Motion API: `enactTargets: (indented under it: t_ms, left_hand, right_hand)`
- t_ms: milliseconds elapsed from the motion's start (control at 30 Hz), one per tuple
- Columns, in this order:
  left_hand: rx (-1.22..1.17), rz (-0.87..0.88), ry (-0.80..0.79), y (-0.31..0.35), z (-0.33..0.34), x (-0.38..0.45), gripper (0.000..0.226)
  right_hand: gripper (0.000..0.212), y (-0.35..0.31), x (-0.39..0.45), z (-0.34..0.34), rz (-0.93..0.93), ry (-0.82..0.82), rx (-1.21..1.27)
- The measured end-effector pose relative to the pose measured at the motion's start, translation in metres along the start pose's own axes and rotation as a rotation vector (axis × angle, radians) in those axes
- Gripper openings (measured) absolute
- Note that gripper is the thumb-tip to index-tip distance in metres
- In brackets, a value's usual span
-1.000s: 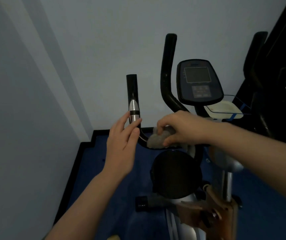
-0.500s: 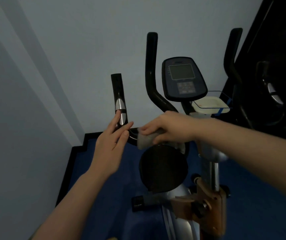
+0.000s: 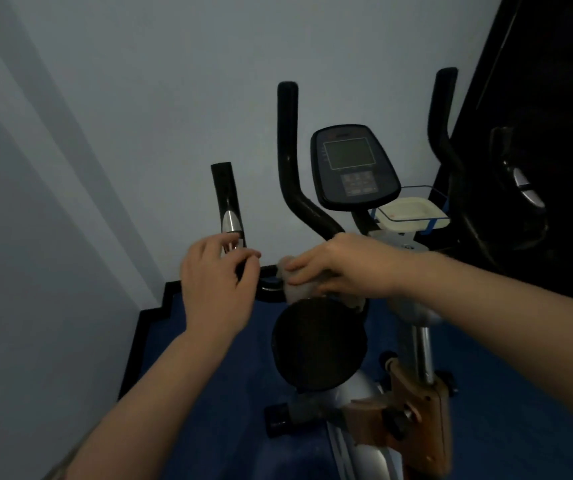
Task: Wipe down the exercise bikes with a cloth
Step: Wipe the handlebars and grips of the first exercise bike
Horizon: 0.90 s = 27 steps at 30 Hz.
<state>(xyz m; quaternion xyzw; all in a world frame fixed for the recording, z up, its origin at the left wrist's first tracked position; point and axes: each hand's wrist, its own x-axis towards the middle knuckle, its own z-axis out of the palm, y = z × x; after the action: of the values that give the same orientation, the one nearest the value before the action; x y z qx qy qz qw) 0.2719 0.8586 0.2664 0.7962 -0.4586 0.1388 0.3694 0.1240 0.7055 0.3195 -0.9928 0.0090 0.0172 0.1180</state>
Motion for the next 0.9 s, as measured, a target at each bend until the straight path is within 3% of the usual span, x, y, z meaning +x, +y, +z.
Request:
enactTargets:
  t_ms: [67, 200, 267, 433, 600, 733, 900]
  left_hand:
    - [0.019, 0.120, -0.039, 0.005, 0.003, 0.016, 0.025]
    - [0.091, 0.221, -0.308, 0.022, 0.028, 0.036, 0.022]
    - [0.214, 0.239, -0.347, 0.023, 0.040, 0.036, 0.027]
    - [0.254, 0.246, -0.211, 0.014, 0.048, 0.028, 0.024]
    - [0.259, 0.178, -0.116, 0.023, 0.049, 0.026, 0.020]
    - [0.256, 0.194, -0.091, 0.025, 0.044, 0.025, 0.019]
    - [0.199, 0.187, -0.103, 0.023, 0.047, 0.025, 0.020]
  right_hand:
    - [0.042, 0.010, -0.025, -0.013, 0.017, 0.072, -0.016]
    - [0.041, 0.020, -0.045, -0.013, 0.165, 0.431, 0.005]
    - [0.039, 0.016, -0.038, 0.006, 0.237, 0.436, 0.008]
    - [0.026, -0.004, -0.057, 0.068, 0.320, 0.628, 0.211]
    - [0.028, -0.005, -0.058, 0.070, 0.323, 0.744, 0.233]
    - [0.033, -0.020, -0.032, 0.073, 0.469, 0.926, 0.281]
    - [0.035, -0.025, -0.051, 0.097, 0.492, 1.026, 0.336]
